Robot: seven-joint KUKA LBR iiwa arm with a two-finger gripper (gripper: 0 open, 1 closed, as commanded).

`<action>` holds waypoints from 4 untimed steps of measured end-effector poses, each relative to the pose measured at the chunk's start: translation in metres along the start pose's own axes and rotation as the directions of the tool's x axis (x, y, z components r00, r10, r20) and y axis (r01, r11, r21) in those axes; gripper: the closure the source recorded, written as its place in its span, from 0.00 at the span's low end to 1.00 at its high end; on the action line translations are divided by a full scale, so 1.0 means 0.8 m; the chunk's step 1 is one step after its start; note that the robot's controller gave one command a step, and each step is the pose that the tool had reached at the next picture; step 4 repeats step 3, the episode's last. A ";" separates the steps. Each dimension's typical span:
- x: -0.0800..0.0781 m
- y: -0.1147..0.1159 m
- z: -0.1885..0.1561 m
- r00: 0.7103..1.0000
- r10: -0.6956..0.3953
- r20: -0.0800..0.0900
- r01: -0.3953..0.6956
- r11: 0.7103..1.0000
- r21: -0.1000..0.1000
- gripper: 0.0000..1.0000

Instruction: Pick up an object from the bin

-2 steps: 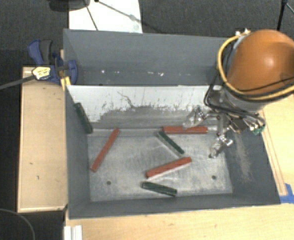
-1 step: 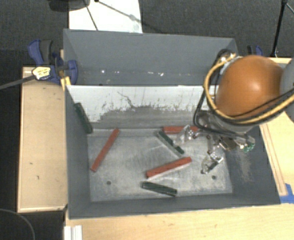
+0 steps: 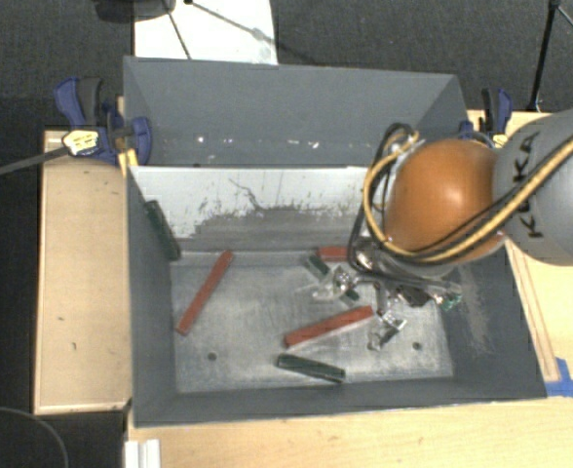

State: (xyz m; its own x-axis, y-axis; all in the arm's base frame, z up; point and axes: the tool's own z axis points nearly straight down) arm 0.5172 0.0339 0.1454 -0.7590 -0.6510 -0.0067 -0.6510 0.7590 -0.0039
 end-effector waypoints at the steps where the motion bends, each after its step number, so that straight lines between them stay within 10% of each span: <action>1: -0.047 -0.006 0.082 0.991 -0.136 -0.002 0.136 0.991 -0.004 1.00; 2: -0.047 -0.006 0.082 0.991 -0.135 -0.002 0.135 0.991 -0.004 1.00; 3: -0.050 -0.011 -0.072 0.986 -0.164 -0.004 0.164 0.986 -0.005 1.00; 4: -0.050 -0.011 -0.072 0.986 -0.164 -0.004 0.164 0.986 -0.005 1.00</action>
Offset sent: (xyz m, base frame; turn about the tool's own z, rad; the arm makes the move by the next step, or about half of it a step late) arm 0.0000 0.0000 0.0000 0.0000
